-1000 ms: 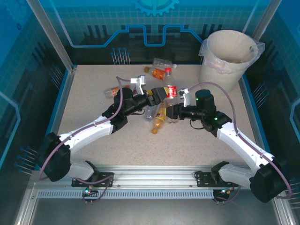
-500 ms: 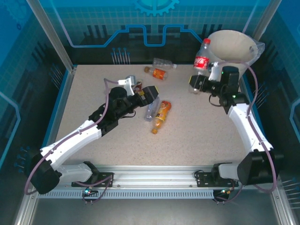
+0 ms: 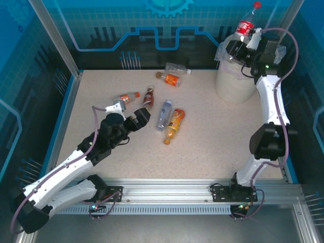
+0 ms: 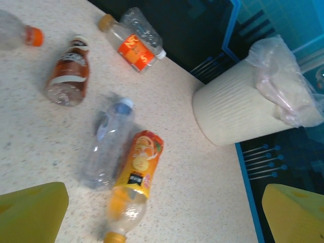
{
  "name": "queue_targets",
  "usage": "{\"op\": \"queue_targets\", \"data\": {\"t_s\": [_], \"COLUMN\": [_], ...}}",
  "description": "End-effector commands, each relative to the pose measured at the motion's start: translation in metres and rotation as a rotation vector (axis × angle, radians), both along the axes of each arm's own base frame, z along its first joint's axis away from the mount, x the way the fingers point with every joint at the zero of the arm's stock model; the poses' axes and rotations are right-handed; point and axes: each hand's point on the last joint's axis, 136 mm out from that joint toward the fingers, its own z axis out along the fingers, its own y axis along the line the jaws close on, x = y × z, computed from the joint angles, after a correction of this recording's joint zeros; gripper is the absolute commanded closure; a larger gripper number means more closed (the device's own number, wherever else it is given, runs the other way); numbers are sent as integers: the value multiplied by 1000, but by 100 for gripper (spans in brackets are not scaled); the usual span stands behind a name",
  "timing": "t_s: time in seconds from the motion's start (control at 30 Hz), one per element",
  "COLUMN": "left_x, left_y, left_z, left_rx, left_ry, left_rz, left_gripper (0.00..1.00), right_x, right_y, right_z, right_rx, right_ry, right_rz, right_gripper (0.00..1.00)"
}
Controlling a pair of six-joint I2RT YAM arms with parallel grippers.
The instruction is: Put the plastic bottles in the bin
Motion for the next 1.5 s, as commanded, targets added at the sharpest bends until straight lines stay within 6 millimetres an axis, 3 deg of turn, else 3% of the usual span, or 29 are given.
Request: {"op": "queue_targets", "data": {"t_s": [0.0, 0.17, 0.3, 0.6, 1.0, 1.23, 1.33, 1.47], "left_x": [-6, -13, -15, -11, -7, -1, 2, 8], "left_y": [24, 39, 39, 40, 42, 39, 37, 34], "left_z": [-13, -25, -38, -55, -68, -72, -74, -79], "left_rx": [42, 88, 97, 107, 103, 93, 96, 108], "left_ry": [32, 96, 147, 207, 252, 266, 273, 292], "left_rz": [93, 149, 157, 182, 189, 186, 184, 174], "left_gripper": [1, 1, 1, 1, 1, 1, 1, 1], "right_x": [18, 46, 55, 62, 42, 15, 1, -18], "right_y": [-28, -53, -65, -44, -47, -55, -64, -55], "right_z": [-6, -14, -26, -25, -7, 9, 13, 24], "right_rx": [35, -3, -69, -126, -169, -152, -160, -175], "right_ry": [59, 85, 138, 79, 64, 49, 27, -29], "right_rz": [-110, -217, -264, -115, -157, -253, -320, -283], "right_gripper": [55, 52, 47, 23, 12, 0, 0, 0]}}
